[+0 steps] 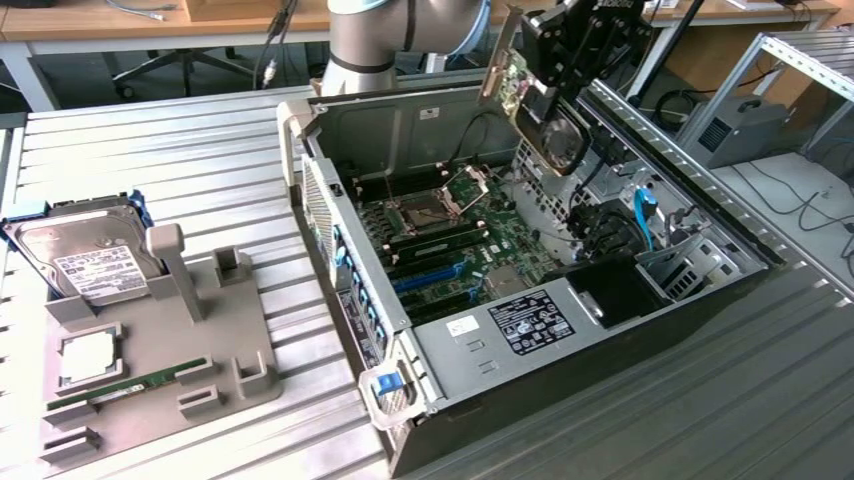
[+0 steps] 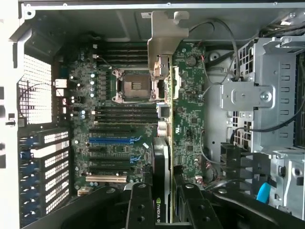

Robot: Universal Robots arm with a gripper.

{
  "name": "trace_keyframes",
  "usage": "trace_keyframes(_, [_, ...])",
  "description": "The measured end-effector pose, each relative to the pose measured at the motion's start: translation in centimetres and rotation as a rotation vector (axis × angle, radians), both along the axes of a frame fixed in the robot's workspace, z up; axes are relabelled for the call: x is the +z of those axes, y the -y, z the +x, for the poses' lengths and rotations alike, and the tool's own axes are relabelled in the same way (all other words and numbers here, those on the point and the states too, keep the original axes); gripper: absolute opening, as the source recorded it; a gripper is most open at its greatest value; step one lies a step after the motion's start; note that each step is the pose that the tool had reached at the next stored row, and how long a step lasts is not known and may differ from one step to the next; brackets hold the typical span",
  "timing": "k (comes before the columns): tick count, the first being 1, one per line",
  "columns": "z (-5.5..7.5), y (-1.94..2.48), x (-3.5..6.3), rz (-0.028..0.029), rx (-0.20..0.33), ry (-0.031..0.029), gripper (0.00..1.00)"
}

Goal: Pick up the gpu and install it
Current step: 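Pick up the gpu and move the gpu toward the slot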

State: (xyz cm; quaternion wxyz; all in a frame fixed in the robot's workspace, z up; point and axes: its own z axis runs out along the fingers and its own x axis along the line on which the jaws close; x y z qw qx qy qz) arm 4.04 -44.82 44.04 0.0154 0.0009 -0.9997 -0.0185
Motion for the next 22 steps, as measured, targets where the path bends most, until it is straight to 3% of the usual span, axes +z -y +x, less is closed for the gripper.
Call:
trace_keyframes(7, [1.3, -0.01, 0.00, 0.0000, 0.002, -0.0003, 0.27])
trace_keyframes(15, [1.4, -0.01, 0.00, 0.0000, 0.002, -0.0003, 0.27])
trace_keyframes(22, [2.3, -0.01, 0.00, 0.0000, 0.003, -0.0003, 0.27])
